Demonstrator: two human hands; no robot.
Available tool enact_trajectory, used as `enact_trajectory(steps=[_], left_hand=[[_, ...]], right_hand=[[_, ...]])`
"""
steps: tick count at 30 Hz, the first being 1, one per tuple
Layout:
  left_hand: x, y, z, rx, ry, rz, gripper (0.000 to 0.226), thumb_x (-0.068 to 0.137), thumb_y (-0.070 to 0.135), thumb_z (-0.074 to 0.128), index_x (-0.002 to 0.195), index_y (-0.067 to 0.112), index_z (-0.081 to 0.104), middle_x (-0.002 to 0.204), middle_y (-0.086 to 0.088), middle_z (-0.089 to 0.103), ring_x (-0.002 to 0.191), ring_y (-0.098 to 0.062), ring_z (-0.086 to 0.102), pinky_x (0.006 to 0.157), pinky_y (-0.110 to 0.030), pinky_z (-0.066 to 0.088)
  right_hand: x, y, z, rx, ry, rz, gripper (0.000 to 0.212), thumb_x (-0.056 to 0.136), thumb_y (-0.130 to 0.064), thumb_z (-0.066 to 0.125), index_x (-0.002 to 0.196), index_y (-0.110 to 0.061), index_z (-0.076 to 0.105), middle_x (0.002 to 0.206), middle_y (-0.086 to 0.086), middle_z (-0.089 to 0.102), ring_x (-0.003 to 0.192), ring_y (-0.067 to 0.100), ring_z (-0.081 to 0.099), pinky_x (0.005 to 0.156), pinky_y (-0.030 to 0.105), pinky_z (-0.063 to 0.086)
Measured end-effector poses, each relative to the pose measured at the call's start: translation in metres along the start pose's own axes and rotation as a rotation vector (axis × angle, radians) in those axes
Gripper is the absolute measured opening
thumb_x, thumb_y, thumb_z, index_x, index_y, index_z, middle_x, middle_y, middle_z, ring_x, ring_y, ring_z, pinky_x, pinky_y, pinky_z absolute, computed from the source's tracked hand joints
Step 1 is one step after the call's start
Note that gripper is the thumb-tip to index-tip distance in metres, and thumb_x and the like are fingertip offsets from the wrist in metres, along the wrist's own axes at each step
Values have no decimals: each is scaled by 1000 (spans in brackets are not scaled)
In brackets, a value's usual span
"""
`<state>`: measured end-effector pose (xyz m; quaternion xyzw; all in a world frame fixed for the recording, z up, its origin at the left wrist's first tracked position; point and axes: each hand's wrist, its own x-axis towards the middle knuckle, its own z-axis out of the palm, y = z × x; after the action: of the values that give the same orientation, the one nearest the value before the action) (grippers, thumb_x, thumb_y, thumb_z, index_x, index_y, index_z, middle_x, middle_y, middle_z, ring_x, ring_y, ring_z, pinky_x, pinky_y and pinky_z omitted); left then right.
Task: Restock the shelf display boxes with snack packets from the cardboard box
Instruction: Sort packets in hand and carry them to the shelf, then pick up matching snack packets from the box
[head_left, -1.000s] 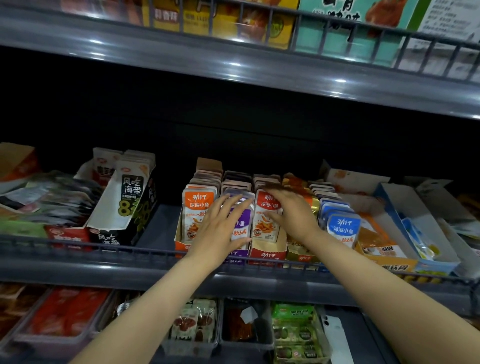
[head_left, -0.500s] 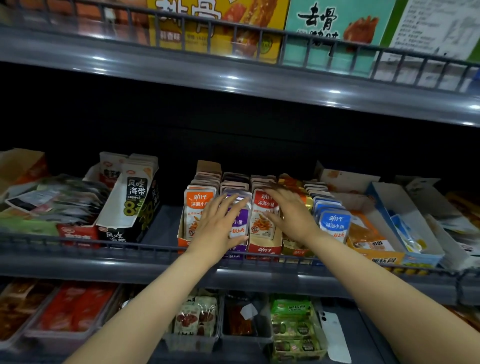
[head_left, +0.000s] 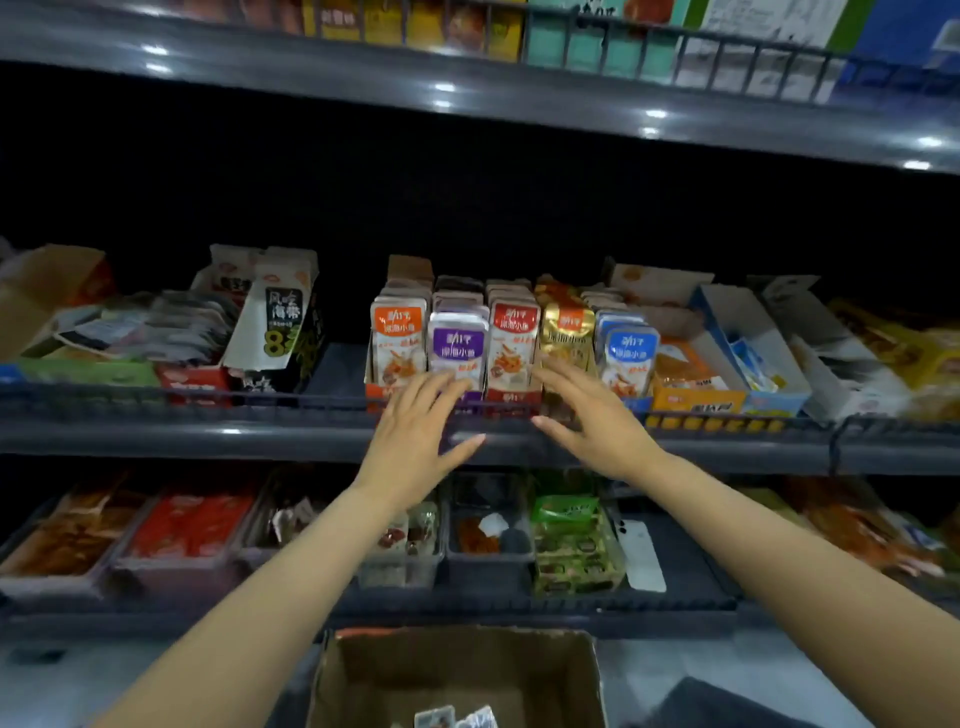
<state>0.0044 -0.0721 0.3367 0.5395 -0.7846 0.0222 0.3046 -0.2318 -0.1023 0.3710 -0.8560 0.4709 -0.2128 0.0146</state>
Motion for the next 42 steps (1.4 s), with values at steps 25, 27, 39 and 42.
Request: enact_trajectory(steps=[25,27,39,42], left_hand=[[-264,-101,240,13,-969,-517,61,95,47,45,146,22,25,151,-3,29,136,-24,28,107,-37,30],[-273,-104,255,-35,-994,-579,59,95,46,45,145,20,28,151,-4,31,135,-25,31,107,-34,29],[-352,-141,336,-295,-935,-1093,74,72,73,45,122,19,56,120,-5,61,114,-26,55,100,-40,43],[-351,-135,337,-327,-951,-1232,59,86,52,56,131,14,49,134,-10,49,122,-28,47,105,-36,37]], right_hand=[[-224,39,337,351,-706,604,67,88,-30,63,146,-17,31,151,6,31,138,22,30,112,29,26],[-235,39,356,407,-758,678,66,87,-30,66,144,-15,35,148,9,35,136,25,33,110,29,29],[-288,46,472,549,-673,1162,37,70,-21,82,94,0,64,99,18,66,97,36,61,84,49,50],[-293,34,486,521,-625,1198,39,65,-25,84,96,-8,66,101,13,67,99,32,61,88,45,49]])
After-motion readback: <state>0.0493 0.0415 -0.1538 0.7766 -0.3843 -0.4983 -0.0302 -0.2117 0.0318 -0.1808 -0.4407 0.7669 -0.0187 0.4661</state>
